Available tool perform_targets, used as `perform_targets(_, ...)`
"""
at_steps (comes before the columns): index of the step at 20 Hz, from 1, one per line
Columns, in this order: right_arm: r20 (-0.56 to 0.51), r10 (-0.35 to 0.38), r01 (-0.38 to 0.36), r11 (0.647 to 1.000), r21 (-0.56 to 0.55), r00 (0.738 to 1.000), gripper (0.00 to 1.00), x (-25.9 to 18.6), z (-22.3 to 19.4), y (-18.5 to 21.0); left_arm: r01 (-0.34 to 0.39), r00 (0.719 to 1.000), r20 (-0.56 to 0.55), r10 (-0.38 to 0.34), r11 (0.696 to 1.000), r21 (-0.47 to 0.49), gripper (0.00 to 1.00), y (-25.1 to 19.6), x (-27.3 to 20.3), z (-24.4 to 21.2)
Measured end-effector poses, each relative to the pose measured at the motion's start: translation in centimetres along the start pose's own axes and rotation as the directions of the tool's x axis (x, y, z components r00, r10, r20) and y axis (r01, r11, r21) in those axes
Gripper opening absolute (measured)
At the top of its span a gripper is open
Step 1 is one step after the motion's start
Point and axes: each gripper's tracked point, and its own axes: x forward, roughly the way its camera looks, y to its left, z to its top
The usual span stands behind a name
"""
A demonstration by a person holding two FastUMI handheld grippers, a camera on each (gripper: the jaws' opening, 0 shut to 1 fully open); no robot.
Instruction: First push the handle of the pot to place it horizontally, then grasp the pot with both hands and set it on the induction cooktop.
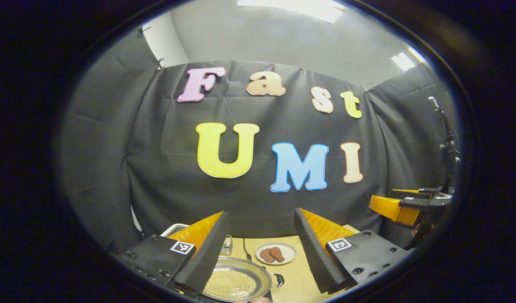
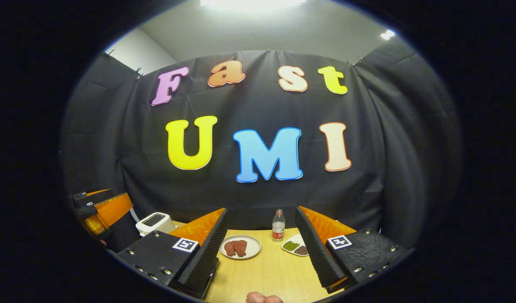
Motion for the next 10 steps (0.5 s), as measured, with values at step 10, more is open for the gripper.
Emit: perform_targets(10,0.000,-0.027,0.027,0.999,0.024,1.000,0.96,-0.8,-0.4,0.1,-0.011,1.000,-0.020,0.011,1.000,-0.023,0.99,1.4,-0.4,-0.1)
